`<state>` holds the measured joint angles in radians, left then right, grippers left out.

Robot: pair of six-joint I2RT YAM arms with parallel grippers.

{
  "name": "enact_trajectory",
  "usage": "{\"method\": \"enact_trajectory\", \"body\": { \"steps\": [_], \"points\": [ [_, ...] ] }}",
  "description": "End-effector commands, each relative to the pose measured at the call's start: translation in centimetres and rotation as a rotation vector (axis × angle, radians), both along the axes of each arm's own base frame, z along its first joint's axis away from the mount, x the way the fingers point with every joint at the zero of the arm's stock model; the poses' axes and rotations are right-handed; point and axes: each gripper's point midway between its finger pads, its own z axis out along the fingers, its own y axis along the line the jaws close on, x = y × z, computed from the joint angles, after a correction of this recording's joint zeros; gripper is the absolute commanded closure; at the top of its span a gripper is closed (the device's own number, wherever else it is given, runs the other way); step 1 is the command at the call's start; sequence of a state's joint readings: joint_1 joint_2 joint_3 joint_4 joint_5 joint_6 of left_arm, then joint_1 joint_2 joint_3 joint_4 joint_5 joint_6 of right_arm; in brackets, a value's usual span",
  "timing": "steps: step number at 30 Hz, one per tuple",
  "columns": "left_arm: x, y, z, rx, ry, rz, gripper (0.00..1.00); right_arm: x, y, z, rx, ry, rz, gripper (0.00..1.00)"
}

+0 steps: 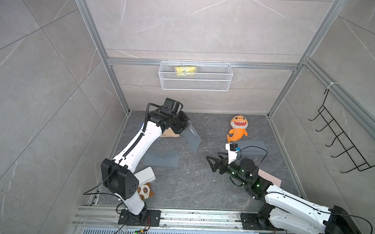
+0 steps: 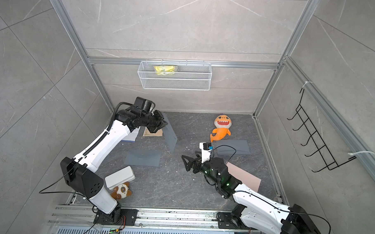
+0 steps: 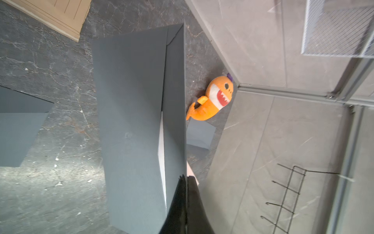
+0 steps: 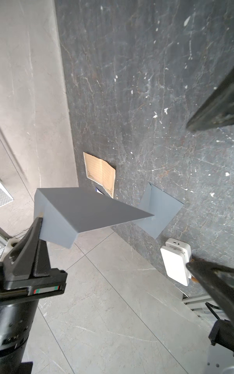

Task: Take the letter paper out of the envelope
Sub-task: Pick up the envelope from the envelope.

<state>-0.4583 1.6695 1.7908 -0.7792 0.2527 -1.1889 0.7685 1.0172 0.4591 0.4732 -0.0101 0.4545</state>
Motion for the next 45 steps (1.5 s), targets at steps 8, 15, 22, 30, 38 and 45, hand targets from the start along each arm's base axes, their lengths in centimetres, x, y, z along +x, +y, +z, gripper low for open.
{"method": "enact_trajectory", "body": {
  "steps": [8,15,22,30,38,45],
  "points": [
    [-0.1,-0.8,2.6,-0.115,0.090,0.091,1.00,3.6,4.5,6.5,0.011,-0.191,0.044,0.07],
    [-0.5,-1.4,3.4,-0.139,0.090,0.079,1.00,6.4,6.4,7.6,-0.042,-0.209,0.016,0.19],
    [-0.7,-1.4,3.3,-0.143,0.094,0.074,1.00,8.2,7.6,8.6,-0.058,-0.210,-0.001,0.46],
    [-0.9,-1.6,3.6,-0.152,0.090,0.066,1.00,8.9,8.3,8.4,-0.071,-0.166,-0.002,0.82],
    [-0.2,-1.6,4.7,-0.154,0.020,0.045,0.86,8.9,7.9,9.1,-0.017,-0.110,-0.030,1.00],
    [0.9,0.1,10.0,-0.074,-0.227,0.021,0.26,9.5,6.2,10.9,0.097,-0.033,-0.100,1.00]
  ]
}}
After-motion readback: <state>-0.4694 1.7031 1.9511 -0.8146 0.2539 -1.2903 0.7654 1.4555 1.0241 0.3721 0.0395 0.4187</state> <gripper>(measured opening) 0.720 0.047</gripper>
